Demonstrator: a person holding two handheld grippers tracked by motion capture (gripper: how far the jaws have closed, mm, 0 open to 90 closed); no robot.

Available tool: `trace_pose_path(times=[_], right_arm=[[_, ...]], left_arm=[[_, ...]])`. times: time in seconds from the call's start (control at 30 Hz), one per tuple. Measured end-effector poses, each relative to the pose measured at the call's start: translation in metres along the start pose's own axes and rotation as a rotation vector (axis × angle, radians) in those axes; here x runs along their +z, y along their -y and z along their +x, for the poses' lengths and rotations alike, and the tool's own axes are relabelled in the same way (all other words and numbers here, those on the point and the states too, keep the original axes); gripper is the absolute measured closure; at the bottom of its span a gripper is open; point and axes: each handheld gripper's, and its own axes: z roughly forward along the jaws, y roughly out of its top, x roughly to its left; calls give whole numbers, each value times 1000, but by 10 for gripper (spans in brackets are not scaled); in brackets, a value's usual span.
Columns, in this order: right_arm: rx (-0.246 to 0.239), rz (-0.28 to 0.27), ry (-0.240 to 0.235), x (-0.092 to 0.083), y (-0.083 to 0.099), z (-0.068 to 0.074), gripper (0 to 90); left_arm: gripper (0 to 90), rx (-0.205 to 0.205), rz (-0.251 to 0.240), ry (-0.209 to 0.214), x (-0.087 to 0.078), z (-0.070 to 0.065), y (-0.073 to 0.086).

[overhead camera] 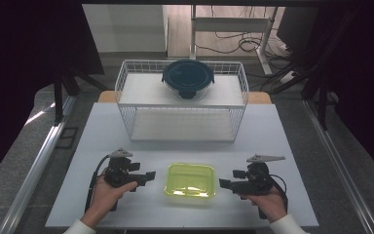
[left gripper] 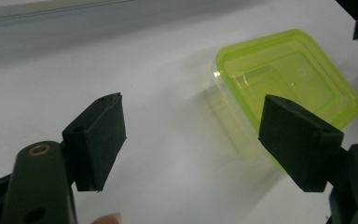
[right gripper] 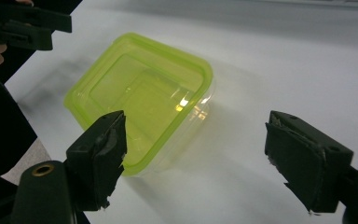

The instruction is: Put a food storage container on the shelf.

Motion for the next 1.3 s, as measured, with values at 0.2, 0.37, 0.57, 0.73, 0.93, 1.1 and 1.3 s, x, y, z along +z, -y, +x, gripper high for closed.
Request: trace_pose_path(times=[0.2, 0.37, 0.57, 0.73, 0.93, 1.1, 1.3], right_arm=[[5, 3, 1, 7, -2, 7, 218], [43, 30, 3, 17, -2, 10, 255], [81, 49, 2, 26, -1, 9, 271], [107, 61, -2, 33, 0, 7, 284], [135, 68, -17, 39, 1, 6, 317], [160, 72, -26, 44, 2, 6, 350], [191, 79, -49, 46, 6, 5, 411]], left_arm=[[226, -19, 15, 10, 9, -3, -4], [228, -43, 32, 37, 16, -5, -7], [231, -76, 54, 76, 25, -6, -7], [238, -114, 77, 113, 35, -8, -8], [259, -126, 103, 137, 43, -10, -8], [292, -150, 116, 156, 48, -8, -8], [355, -173, 145, 188, 55, -10, -6]])
